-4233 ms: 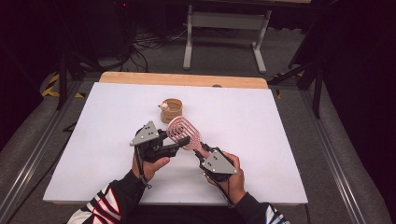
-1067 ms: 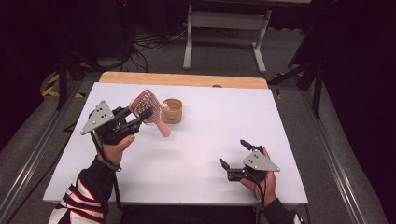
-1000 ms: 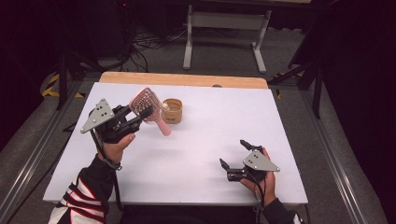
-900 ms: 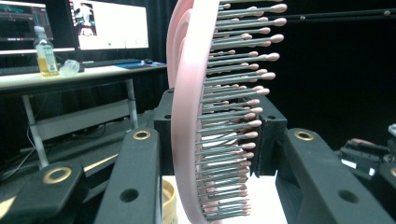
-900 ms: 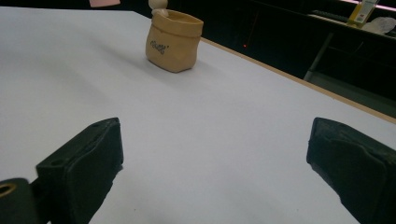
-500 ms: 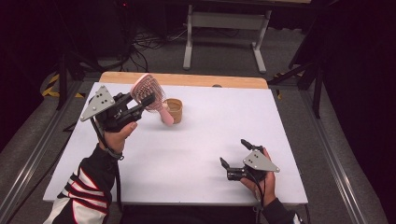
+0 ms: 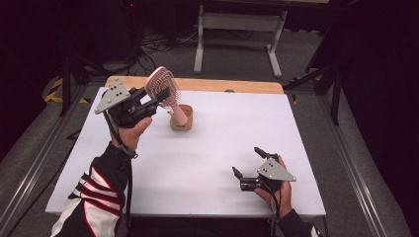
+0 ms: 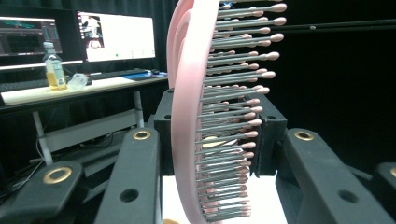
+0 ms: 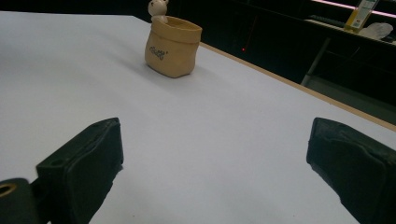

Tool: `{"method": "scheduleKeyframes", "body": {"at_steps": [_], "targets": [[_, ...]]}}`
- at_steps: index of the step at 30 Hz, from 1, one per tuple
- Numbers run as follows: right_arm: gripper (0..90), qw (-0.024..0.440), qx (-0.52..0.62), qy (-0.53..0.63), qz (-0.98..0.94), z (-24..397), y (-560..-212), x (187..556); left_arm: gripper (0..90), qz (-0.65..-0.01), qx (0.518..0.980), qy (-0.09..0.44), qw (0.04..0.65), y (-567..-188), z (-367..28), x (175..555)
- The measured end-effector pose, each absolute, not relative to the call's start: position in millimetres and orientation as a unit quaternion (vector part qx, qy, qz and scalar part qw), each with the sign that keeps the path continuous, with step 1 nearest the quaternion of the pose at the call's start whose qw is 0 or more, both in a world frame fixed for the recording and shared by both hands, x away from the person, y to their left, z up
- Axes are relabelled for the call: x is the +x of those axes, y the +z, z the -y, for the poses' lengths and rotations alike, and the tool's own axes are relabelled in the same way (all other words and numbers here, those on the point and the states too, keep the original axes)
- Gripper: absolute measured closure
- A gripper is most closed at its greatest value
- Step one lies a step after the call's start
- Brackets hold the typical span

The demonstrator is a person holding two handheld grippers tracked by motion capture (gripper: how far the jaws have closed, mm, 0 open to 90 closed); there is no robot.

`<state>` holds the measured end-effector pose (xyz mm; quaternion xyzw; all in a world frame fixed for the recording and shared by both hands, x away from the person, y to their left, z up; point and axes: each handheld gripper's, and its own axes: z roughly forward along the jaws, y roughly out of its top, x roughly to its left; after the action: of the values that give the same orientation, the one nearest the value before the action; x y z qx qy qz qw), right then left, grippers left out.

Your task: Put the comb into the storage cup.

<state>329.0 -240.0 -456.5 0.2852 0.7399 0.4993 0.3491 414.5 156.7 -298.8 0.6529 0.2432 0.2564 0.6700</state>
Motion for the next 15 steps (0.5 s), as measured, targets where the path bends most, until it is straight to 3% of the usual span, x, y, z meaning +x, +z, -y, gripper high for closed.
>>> {"method": "scheduleKeyframes", "body": {"at_steps": [15], "targets": [[5.0, 0.349, 0.284, 0.502, -0.738, 242, -453, 328, 63.8, -0.26, 0.665, 0.26, 0.65, -295, -145, 439]]}}
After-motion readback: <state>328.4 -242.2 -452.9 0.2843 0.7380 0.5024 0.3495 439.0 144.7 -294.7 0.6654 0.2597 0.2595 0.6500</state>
